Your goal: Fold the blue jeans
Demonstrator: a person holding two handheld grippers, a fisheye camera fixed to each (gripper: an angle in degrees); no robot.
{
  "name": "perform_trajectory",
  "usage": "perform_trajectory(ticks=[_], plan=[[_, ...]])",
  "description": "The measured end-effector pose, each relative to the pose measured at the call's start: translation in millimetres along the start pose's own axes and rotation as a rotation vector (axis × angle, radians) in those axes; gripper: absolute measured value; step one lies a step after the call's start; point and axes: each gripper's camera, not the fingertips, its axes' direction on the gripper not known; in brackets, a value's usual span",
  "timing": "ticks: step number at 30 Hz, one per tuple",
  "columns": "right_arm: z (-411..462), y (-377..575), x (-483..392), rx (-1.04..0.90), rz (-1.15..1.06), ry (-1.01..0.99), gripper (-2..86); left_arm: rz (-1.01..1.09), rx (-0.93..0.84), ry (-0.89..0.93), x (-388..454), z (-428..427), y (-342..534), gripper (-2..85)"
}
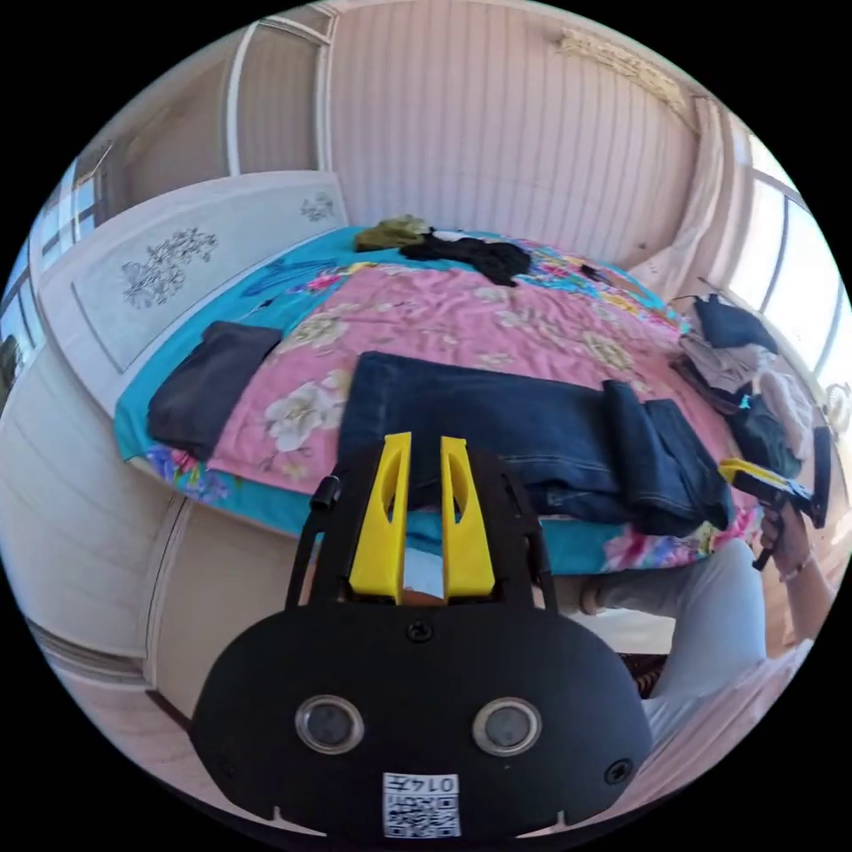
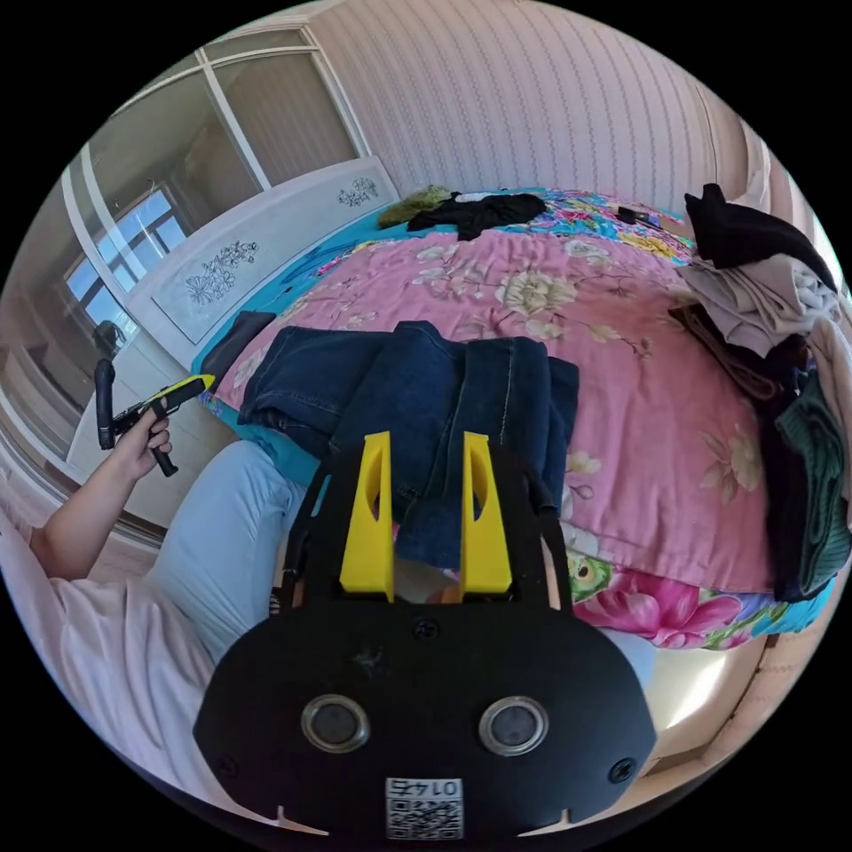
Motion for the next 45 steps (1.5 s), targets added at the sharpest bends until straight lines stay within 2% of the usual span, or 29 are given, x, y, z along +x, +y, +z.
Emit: perform_trajectory(ticks=[1,3,5,9,11,15,16,17,21,28,30,32,36,38,41,45], plan=[[12.5,-5.1,-8.9,-0.037,-0.014,0.000,12.9,-0.069,-0.054,-0.053,-25.4,12.4,2.3,7.9],[25.8,-10.8,-21.9,-0.072,-0.038,0.042,13.5,-0.170,-0.112,-0.043,-55.9,28.8,5.8,10.1],[33.0,-13.9,-29.2,-0.072,-0.020,0.173,14.1,-0.291,-0.137,-0.009,-83.0,45.6,7.8,11.3],[44.3,-13.6,-16.9,-0.087,0.093,0.244,14.0,-0.336,-0.227,0.018,-99.4,81.7,6.5,10.9],[65.8,-13.0,-12.0,-0.183,0.086,0.273,12.3,-0.286,-0.392,0.076,-101.1,109.8,-0.1,9.5],[75.9,-17.0,-15.7,-0.215,0.063,0.319,6.3,-0.296,-0.447,0.112,-114.5,115.4,-7.1,4.8],[76.7,-18.5,-15.6,-0.221,0.058,0.338,3.3,-0.322,-0.444,0.145,-121.7,112.1,-6.4,0.4],[76.7,-19.5,-13.8,-0.222,0.054,0.342,1.3,-0.337,-0.424,0.168,-127.9,106.0,-5.0,-0.1],[67.3,-22.4,3.5,-0.197,0.122,0.217,-0.6,-0.298,-0.338,0.210,-134.5,82.6,-0.8,-0.8],[27.5,-20.9,24.1,-0.019,0.208,0.032,-1.0,-0.215,-0.071,0.320,-123.0,8.1,-18.3,-1.0],[14.8,-21.6,31.4,0.040,0.239,-0.039,-1.0,-0.163,0.008,0.400,-109.9,-13.5,-29.1,-1.0],[-3.9,-22.6,45.1,0.154,0.301,-0.170,-1.0,-0.024,0.072,0.477,-73.2,-37.5,-45.9,-1.0],[-29.1,-25.7,66.5,0.318,0.389,-0.331,-0.9,0.227,0.106,0.641,14.2,-53.0,-65.4,-1.0],[-50.1,-29.2,78.5,0.420,0.406,-0.374,-0.9,0.350,0.117,0.856,82.6,-51.6,-73.9,-1.0],[-91.1,-34.9,94.7,0.558,0.412,-0.378,-0.9,0.516,0.115,1.125,179.0,-61.1,-80.8,-1.0],[-149.1,-41.2,104.4,0.687,0.366,-0.226,-0.7,0.691,0.172,1.264,260.5,-97.3,-72.6,-0.9]])
